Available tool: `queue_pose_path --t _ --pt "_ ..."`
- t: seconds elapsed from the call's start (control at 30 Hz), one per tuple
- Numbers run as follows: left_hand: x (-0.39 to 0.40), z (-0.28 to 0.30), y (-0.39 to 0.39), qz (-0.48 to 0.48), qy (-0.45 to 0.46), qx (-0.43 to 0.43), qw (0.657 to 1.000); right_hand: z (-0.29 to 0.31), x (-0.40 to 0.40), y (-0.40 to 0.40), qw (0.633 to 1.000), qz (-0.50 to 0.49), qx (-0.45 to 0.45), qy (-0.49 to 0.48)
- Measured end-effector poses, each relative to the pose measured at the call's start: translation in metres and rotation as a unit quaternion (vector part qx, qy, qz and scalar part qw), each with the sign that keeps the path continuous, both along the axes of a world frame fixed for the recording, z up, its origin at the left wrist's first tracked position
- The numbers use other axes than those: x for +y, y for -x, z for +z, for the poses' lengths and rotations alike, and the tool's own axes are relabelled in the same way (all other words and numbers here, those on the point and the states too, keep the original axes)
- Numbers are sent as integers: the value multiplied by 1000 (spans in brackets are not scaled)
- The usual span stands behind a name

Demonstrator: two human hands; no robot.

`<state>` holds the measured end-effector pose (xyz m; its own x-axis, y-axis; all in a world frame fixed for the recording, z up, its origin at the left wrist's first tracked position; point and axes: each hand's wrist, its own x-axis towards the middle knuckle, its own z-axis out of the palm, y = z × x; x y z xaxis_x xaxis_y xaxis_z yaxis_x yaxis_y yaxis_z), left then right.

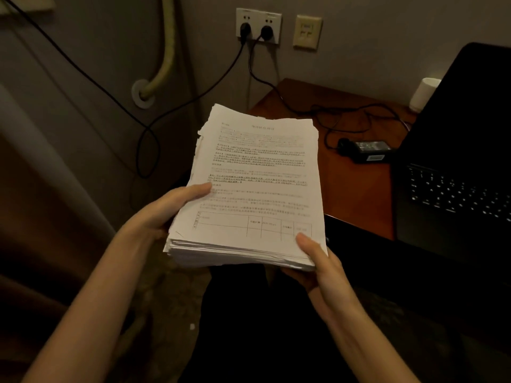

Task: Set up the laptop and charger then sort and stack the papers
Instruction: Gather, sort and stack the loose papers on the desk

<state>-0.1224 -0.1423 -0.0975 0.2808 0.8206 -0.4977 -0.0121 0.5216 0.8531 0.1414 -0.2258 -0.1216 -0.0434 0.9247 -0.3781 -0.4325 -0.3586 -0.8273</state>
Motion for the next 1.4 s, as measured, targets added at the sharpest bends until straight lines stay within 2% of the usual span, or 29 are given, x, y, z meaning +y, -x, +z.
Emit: queue_pose_path --t 0.1,0.17,0.27,0.37,0.43,0.57,0.67,0.83,0.97,1.03,1.2,1.33,1.37,1.4 --pt "-8 11 9 -59 -60 162 983 -2 -4 10 999 -37 14 -1" --pt "0 21 14 -58 -75 256 962 -1 -2 16 998 -60 28 4" --pt "22 44 10 -73 -95 338 934 5 7 26 997 -76 32 2" --pt "57 59 4 -95 -95 402 906 15 27 32 997 -72 -3 -1" --pt "84 65 0 -90 -93 423 897 25 45 30 999 -38 -33 5" --pt "130 73 -10 -66 -84 412 905 49 84 20 997 21 -77 18" --pt "150 66 -18 -47 -92 411 906 56 111 15 987 61 -143 35" --pt "173 52 -19 -65 -91 447 888 42 125 15 963 86 -252 43" --pt "174 51 -19 -55 -86 437 894 38 125 18 954 100 -280 35" --pt "174 51 -19 -58 -88 451 886 41 126 16 946 119 -298 36" --pt "165 68 -34 -91 -147 524 834 52 126 5 912 202 -354 51" --pt "154 80 -56 -76 -255 650 712 62 130 -22 890 174 -419 40" --pt "152 80 -63 -65 -297 646 700 64 134 -30 889 163 -425 37" --pt "152 78 -71 -56 -342 618 705 67 138 -38 889 158 -428 38"
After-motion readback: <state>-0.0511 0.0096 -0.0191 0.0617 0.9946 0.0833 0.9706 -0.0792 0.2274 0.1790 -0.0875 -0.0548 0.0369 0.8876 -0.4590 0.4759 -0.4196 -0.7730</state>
